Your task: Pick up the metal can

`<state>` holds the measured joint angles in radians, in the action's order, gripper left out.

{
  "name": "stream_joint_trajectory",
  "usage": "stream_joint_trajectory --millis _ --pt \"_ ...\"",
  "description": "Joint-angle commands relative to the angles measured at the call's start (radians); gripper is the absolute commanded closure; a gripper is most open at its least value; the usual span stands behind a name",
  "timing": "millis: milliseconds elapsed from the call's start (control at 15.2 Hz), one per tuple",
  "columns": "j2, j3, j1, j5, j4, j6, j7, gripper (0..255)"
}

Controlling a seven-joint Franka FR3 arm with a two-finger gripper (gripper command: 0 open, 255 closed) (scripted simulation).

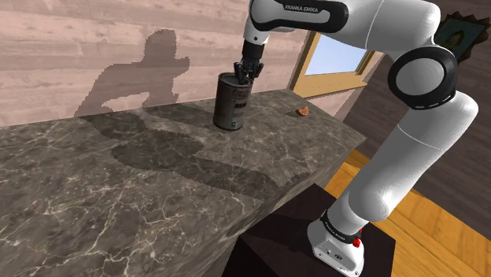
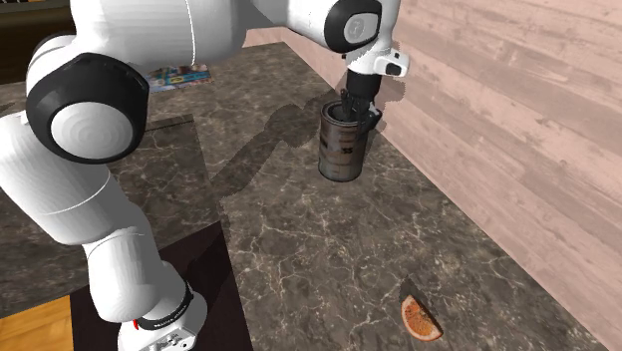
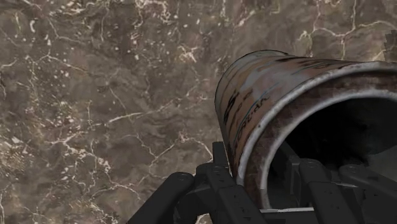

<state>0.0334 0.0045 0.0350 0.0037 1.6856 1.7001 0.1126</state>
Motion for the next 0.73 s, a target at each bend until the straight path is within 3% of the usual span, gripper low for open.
stream_joint_trajectory --millis 0,660 --pt "0.003 0.0 0.0 0.0 -0.032 -0.026 -0.001 255" --pt "0.033 0.0 0.0 0.0 -0.206 -0.17 0.0 255"
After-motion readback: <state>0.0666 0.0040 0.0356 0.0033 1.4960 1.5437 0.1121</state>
